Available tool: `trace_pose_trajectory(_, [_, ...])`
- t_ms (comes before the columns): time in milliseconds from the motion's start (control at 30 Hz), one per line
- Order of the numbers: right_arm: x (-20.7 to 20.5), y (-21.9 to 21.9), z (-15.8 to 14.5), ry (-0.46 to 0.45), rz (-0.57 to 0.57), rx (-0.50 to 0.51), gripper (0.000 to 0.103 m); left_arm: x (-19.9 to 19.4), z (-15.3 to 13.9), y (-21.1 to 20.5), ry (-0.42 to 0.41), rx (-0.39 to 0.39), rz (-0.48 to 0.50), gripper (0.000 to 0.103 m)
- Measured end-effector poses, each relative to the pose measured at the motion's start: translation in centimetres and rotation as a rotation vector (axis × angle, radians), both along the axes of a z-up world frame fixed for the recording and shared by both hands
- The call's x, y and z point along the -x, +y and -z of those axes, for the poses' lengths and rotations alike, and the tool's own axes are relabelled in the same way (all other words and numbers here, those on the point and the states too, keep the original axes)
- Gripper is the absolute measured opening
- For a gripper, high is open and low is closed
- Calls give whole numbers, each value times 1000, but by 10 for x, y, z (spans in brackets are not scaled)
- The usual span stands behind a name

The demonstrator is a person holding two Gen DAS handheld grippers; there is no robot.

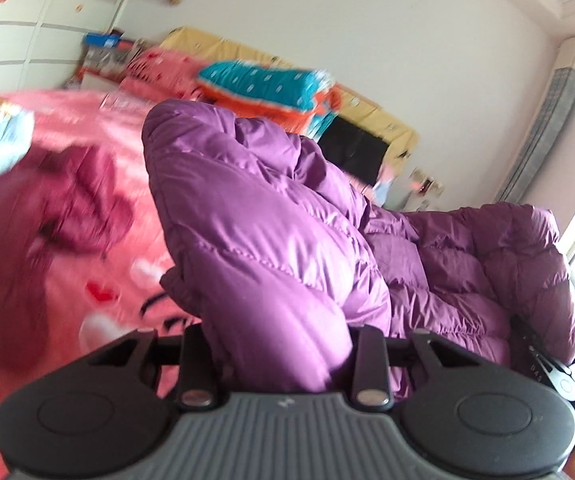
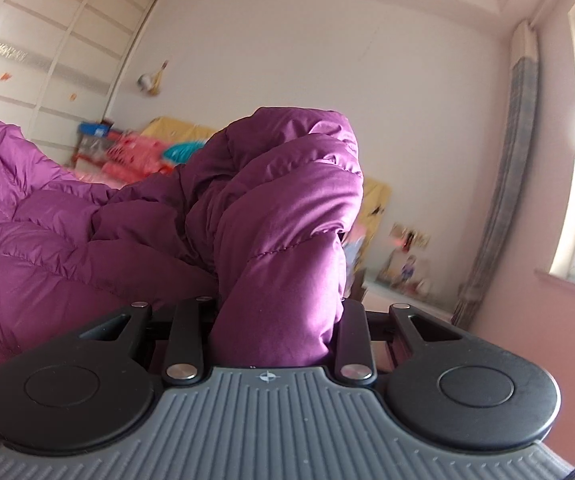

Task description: Fold large clothes

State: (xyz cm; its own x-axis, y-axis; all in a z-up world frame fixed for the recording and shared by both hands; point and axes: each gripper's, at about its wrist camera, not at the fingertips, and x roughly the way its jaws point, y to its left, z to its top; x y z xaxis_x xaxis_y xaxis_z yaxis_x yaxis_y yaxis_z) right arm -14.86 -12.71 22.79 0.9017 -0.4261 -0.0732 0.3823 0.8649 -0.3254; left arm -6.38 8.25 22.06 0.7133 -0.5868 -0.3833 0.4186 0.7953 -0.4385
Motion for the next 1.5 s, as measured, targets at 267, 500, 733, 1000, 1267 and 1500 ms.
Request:
trace_pose_trajectory(267, [-76, -61, -53, -92, 41, -63, 36, -107, -46, -57, -146, 15, 4, 34])
trace_pose_trajectory(500, [-203, -119, -49, -163, 72, -43, 38, -236, -24, -127, -322, -90, -87, 36])
trace_pose_trajectory(733, [-308, -178, -12, -106, 107, -40, 39, -348, 34, -191, -343, -188, -181, 38])
trace_pose_trajectory(1000, [-416, -243, 56, 65, 140, -55, 40, -418, 125, -236, -230, -310, -208, 39])
trace_pose_trajectory(1267, [-446, -249, 122, 144, 296, 55, 103, -437, 147, -231, -245, -363, -210, 59])
trace_pose_trajectory(1500, [-421, -231, 128, 141, 398, -43, 103, -425, 150, -200, -248, -316, -245, 70])
